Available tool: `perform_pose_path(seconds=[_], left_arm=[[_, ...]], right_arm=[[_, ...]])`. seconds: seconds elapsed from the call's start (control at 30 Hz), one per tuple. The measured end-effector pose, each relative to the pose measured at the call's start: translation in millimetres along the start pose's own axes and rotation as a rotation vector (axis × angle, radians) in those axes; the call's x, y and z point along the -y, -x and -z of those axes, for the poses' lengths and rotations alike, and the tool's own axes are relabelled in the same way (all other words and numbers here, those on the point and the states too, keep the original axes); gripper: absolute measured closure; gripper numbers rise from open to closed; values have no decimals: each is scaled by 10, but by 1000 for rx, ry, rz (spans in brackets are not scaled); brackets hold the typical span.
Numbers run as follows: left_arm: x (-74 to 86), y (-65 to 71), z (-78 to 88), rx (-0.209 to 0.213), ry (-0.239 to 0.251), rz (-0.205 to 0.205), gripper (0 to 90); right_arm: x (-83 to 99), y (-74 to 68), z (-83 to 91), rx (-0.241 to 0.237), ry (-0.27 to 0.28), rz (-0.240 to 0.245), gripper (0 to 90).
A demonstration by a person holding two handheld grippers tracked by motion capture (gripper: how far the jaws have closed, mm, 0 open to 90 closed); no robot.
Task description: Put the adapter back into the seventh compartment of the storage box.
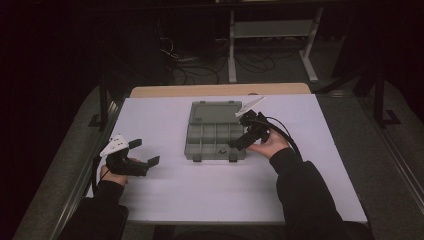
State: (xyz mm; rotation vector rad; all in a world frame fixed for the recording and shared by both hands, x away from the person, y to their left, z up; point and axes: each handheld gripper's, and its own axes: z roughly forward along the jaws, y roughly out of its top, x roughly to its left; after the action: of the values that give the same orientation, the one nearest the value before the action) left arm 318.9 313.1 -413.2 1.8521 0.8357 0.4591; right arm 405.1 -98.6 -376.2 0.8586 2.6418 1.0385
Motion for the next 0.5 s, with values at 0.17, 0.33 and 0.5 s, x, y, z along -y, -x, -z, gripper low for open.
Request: perform_pose_path(seconds=[0.17, 0.33, 0.5], left_arm=[[0, 1, -2, 0, 0, 0, 0], [1, 0, -2, -1, -1, 3, 0], [1, -2, -2, -1, -1, 4, 0]], right_arm=[[64, 19, 96, 3, 20, -9, 0], [134, 21, 163, 5, 35, -17, 0], [205, 21, 224, 7, 47, -21, 0]])
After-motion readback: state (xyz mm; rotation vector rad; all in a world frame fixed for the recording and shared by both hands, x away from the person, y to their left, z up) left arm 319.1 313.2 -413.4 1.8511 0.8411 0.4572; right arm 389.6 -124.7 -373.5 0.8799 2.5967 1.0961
